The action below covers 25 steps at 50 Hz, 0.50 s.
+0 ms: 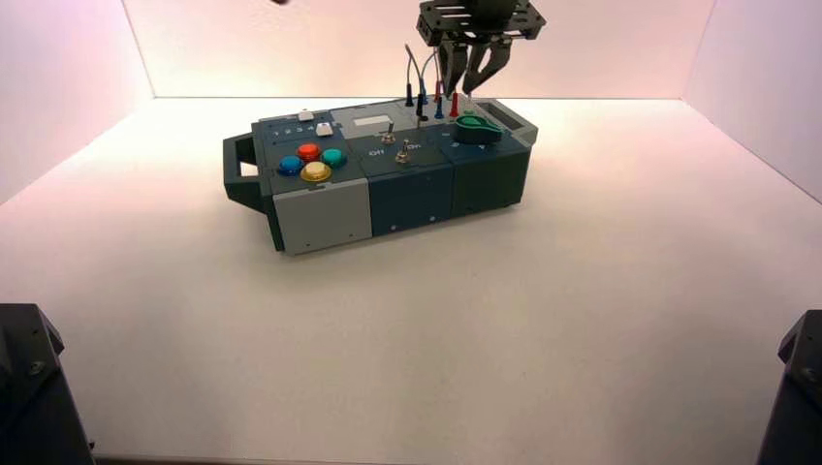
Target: Pull the red wire.
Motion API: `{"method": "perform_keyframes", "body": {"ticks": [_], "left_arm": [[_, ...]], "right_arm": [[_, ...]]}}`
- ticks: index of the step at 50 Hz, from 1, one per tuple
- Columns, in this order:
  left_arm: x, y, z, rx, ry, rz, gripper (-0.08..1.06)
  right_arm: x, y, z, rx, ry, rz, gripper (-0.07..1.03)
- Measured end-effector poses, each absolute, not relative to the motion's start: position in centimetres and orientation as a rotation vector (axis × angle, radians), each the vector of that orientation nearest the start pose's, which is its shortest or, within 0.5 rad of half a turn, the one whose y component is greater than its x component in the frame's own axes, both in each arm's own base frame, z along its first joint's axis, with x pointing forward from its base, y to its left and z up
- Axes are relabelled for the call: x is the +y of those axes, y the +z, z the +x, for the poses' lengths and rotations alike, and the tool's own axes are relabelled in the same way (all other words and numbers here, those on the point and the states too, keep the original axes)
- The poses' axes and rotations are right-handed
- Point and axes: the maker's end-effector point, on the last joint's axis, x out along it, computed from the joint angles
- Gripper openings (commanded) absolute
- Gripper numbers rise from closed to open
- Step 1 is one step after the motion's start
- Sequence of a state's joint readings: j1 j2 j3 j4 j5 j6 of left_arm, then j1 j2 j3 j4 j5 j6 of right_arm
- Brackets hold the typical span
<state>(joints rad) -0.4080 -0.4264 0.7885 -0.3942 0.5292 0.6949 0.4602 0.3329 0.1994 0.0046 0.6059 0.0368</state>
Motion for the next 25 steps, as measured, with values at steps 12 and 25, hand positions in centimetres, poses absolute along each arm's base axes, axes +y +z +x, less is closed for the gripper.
{"method": "perform_keyframes", "body": {"ticks": [12, 25], "left_arm": [[-18.3, 18.7, 27.5, 0.740, -0.851, 0.356, -0.03], [-18.2, 18.6, 27.8, 0.742, -0.845, 0.342, -0.03]], "right_arm": [[21.7, 7.6, 43.7, 1.123, 0.388, -0.224, 0.42], [21.4, 6.7, 43.8, 1.132, 0.386, -0.260, 0.42]]}}
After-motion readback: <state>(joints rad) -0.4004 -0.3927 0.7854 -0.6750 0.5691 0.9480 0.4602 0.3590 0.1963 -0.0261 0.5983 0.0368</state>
